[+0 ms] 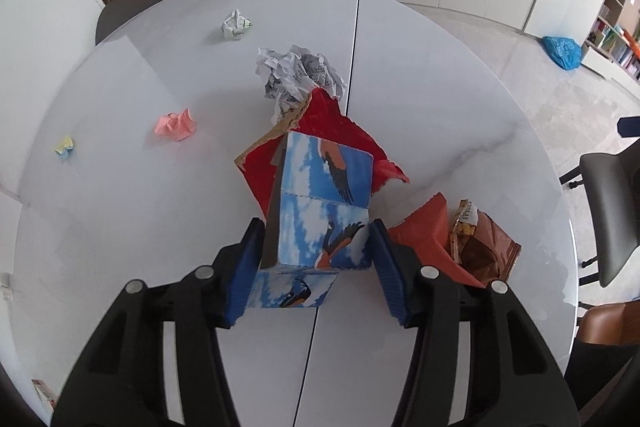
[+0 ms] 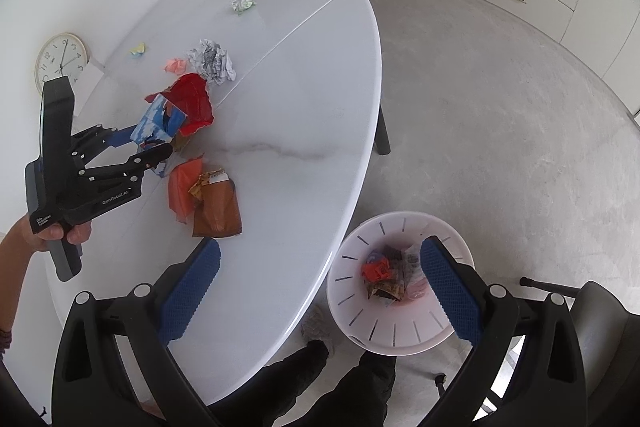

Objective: Collect trash
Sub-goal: 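Grasp the red-and-brown cardboard piece with the right gripper while the left holds the box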

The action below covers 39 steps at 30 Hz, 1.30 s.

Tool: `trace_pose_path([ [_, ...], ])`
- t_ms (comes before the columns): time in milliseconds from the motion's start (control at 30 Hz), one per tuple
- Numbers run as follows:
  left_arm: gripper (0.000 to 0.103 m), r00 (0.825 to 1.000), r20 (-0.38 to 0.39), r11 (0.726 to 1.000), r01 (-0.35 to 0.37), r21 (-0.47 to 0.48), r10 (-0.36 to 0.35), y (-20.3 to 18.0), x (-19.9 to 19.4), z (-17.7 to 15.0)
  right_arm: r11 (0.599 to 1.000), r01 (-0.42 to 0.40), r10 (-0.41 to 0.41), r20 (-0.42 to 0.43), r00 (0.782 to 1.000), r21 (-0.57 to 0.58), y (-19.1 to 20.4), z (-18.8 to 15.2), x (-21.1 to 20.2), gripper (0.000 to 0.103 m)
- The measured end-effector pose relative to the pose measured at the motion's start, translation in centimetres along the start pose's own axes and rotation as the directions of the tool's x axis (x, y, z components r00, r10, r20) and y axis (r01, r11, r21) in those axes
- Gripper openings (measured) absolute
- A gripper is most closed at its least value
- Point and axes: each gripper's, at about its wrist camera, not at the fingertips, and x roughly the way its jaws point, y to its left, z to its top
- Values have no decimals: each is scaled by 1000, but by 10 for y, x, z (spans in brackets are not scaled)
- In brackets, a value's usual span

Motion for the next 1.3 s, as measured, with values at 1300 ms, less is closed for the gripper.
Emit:
trace_pose_path([
  [1300,53,981,39,623,-91,-777,191,81,-119,-157,-101,-143,-212,-120,970,-984,232,67,139,99],
])
